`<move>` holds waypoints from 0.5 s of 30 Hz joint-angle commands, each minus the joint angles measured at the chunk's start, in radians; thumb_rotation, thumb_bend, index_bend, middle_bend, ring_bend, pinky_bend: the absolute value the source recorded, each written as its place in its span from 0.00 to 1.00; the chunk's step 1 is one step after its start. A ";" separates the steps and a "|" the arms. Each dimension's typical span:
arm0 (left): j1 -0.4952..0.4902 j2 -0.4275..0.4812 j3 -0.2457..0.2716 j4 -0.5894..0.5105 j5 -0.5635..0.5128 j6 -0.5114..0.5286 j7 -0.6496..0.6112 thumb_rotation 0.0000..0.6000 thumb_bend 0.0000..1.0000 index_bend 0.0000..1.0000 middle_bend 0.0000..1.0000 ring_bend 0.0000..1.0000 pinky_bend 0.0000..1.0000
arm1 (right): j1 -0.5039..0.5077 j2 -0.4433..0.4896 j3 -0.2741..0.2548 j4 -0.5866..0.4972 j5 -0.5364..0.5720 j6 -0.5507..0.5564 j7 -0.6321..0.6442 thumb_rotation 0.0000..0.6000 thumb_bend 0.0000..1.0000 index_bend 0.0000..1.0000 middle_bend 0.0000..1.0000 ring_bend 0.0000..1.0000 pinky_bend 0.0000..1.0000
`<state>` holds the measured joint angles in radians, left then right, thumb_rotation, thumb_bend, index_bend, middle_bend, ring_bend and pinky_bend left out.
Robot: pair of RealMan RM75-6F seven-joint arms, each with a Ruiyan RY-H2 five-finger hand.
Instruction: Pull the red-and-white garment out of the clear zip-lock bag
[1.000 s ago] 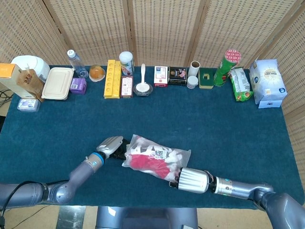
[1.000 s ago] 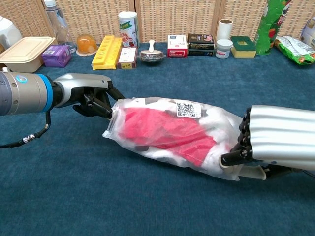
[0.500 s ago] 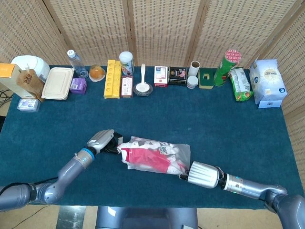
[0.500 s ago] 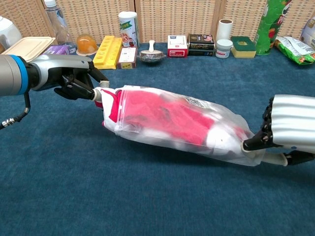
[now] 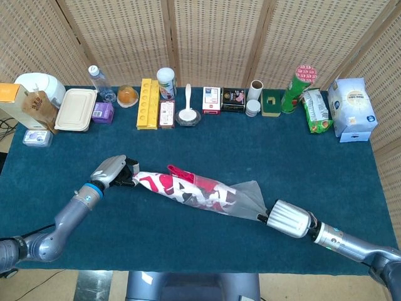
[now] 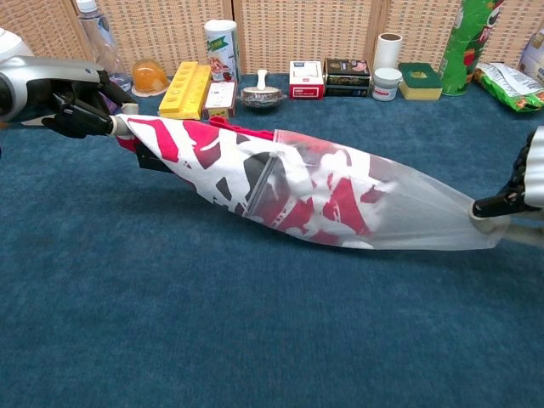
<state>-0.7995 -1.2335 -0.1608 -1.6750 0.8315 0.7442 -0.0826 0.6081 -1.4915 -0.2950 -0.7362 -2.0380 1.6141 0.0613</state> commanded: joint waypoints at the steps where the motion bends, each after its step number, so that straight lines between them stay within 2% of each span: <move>1: 0.012 0.013 -0.010 0.018 0.006 -0.003 -0.020 1.00 0.47 0.79 1.00 1.00 0.99 | -0.009 0.012 0.004 0.001 0.008 -0.004 -0.002 1.00 0.56 0.78 0.85 1.00 1.00; 15: 0.065 0.077 -0.045 0.087 0.016 -0.006 -0.100 1.00 0.47 0.78 1.00 1.00 0.99 | -0.058 0.059 0.021 0.026 0.046 -0.007 0.012 1.00 0.56 0.78 0.85 1.00 1.00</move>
<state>-0.7387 -1.1584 -0.2022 -1.5927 0.8468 0.7396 -0.1766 0.5512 -1.4337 -0.2753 -0.7113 -1.9931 1.6060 0.0724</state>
